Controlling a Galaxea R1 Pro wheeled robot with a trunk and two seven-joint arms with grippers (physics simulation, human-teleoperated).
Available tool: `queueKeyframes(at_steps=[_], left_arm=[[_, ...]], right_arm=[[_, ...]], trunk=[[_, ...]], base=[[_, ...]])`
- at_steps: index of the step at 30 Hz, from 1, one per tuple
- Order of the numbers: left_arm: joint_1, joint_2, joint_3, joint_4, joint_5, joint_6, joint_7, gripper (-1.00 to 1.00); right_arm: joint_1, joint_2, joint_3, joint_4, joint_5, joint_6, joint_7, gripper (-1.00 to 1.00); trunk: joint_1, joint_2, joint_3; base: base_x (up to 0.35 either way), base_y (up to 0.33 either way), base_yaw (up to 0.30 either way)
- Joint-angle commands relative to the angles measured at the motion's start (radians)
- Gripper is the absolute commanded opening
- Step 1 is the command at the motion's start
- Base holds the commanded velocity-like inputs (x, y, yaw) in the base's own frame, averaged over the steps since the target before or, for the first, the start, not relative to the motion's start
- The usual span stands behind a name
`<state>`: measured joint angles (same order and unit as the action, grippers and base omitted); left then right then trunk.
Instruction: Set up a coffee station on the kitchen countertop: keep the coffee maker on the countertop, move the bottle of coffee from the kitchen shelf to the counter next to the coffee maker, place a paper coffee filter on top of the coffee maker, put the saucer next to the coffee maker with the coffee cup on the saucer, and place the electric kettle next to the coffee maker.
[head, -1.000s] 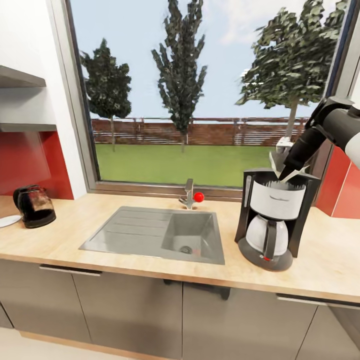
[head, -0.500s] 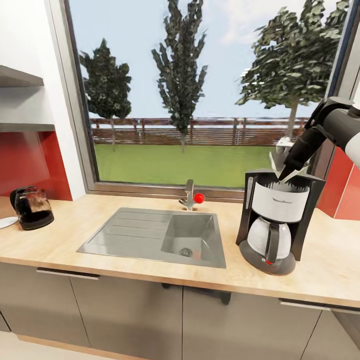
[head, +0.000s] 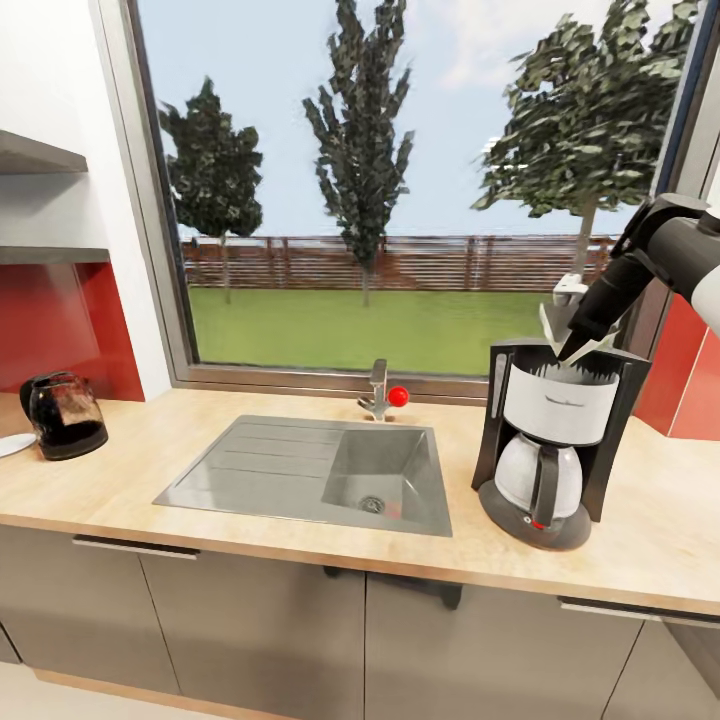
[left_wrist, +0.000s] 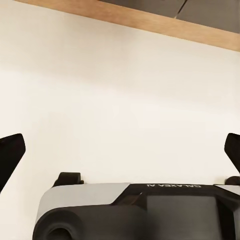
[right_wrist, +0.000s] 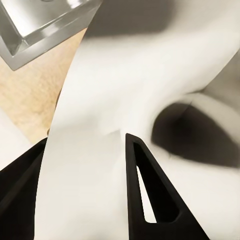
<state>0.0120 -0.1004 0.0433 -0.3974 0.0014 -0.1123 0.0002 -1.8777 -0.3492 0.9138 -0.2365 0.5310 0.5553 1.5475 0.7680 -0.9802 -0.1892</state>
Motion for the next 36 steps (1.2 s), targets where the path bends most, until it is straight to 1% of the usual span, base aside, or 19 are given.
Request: queueKeyframes(at_steps=[1, 7, 13, 19, 27, 29, 36], left_arm=[[0.0, -0.001, 0.004, -0.001, 0.0, -0.001, 0.0, 1.0], [0.0, -0.001, 0.004, -0.001, 0.0, -0.001, 0.0, 1.0], [0.001, -0.001, 0.004, -0.001, 0.0, -0.001, 0.0, 1.0], [0.0, -0.001, 0.004, -0.001, 0.0, -0.001, 0.0, 1.0], [0.001, -0.001, 0.004, -0.001, 0.0, -0.001, 0.0, 1.0], [0.0, -0.001, 0.004, -0.001, 0.0, -0.001, 0.0, 1.0], [0.0, -0.001, 0.004, -0.001, 0.0, -0.001, 0.0, 1.0]], right_arm=[[0.0, 0.0, -0.005, -0.003, 0.011, 0.011, 0.006, -1.0], [0.0, -0.002, -0.006, -0.003, 0.011, 0.011, 0.006, -1.0], [0.0, -0.002, -0.006, -0.003, 0.011, 0.011, 0.006, -1.0], [0.0, -0.003, -0.006, -0.003, 0.011, 0.011, 0.006, -1.0], [0.0, -0.004, -0.006, -0.003, 0.011, 0.011, 0.006, -1.0], [0.0, -0.004, -0.006, -0.003, 0.011, 0.011, 0.006, -1.0], [0.0, -0.002, -0.004, -0.003, 0.012, 0.013, 0.007, -1.0]], trunk=[[0.0, -0.001, -0.001], [0.023, -0.043, -0.02], [0.023, -0.043, -0.02], [0.046, -0.085, -0.039], [0.046, -0.085, -0.039], [0.054, -0.099, -0.045], [0.054, -0.099, -0.045]], base=[[0.0, 0.0, 0.0], [0.0, 0.0, 0.0], [0.0, 0.0, 0.0], [0.0, 0.0, 0.0], [0.0, 0.0, 0.0], [0.0, 0.0, 0.0], [0.0, 0.0, 0.0]])
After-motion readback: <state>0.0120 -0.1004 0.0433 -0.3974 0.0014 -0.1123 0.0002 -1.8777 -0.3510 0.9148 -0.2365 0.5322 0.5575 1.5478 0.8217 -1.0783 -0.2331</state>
